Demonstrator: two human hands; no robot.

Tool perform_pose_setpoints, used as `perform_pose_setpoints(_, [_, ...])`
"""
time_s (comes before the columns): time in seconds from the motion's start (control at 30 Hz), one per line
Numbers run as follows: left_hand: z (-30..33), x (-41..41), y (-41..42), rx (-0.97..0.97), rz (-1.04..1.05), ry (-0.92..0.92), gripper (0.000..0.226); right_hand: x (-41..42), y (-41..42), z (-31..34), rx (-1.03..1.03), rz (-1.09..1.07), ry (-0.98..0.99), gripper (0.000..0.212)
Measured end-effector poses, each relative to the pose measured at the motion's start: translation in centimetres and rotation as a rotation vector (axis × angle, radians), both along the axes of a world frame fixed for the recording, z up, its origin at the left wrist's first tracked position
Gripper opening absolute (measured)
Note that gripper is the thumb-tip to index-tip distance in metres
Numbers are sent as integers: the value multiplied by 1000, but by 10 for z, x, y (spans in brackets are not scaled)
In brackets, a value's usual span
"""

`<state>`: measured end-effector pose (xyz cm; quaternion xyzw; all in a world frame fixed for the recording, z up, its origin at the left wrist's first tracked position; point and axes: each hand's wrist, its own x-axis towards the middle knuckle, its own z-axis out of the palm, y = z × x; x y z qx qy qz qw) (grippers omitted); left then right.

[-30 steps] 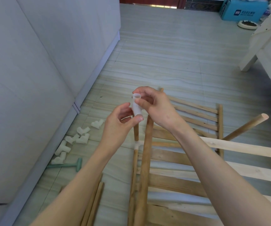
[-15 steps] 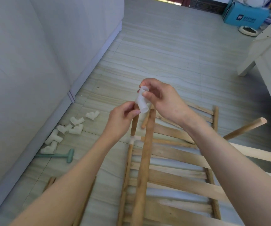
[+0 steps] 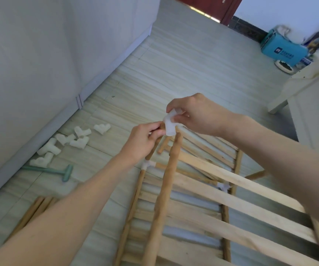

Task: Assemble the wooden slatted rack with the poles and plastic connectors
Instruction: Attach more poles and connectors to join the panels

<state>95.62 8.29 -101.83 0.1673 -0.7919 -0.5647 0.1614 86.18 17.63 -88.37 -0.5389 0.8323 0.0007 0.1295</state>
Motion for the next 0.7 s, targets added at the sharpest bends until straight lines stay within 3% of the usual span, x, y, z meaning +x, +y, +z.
perform_pose_setpoints(0.17, [-2, -2, 1, 66, -15, 15, 21, -1, -12, 9, 120, 67, 45, 27])
perform_pose_setpoints(0.4, [-4, -8, 0, 3, -45, -40, 17, 1, -16, 9, 164, 27, 50, 29])
perform_pose_setpoints(0.7, [-1, -7, -3, 104, -93, 13, 19, -2, -16, 2, 163, 3, 3, 25])
